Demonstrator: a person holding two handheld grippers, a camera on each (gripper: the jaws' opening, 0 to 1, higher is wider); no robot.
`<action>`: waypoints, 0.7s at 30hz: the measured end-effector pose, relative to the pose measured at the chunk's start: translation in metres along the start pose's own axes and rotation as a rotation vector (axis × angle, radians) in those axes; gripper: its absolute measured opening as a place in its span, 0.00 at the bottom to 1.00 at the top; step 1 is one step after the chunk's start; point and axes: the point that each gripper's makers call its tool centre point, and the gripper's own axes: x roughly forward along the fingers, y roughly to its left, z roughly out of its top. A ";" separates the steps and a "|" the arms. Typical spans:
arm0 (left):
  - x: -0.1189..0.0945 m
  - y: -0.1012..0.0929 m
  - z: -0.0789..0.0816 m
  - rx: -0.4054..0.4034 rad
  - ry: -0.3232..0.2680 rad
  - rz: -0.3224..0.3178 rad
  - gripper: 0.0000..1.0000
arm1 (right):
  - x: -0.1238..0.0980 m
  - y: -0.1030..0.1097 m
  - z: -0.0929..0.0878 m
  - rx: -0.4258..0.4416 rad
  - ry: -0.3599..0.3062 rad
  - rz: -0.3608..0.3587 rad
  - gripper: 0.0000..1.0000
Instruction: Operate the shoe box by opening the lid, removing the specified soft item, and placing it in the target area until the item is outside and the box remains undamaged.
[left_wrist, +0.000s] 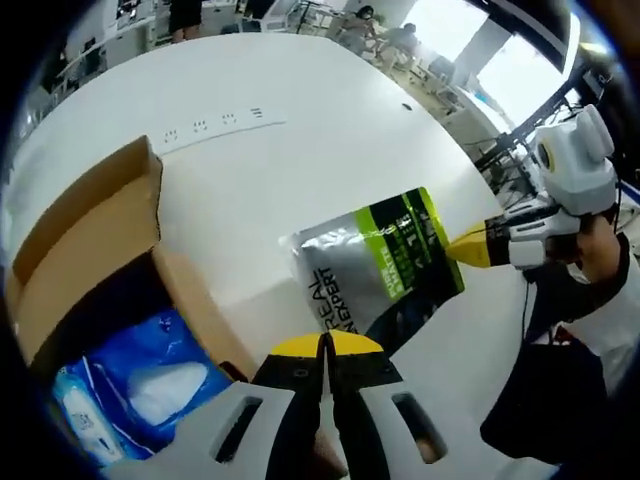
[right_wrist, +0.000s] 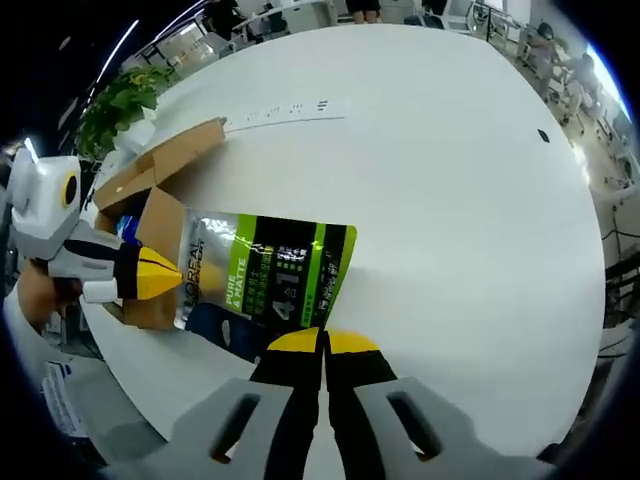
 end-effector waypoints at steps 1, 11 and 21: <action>0.002 0.001 -0.001 0.003 0.010 0.005 0.00 | 0.001 0.000 0.000 -0.001 0.000 -0.001 0.00; 0.008 0.005 0.002 0.008 0.033 0.020 0.00 | 0.014 -0.006 -0.002 -0.013 0.018 -0.011 0.00; 0.020 0.002 -0.015 0.029 0.104 0.079 0.00 | 0.024 -0.012 -0.005 -0.035 0.039 -0.022 0.00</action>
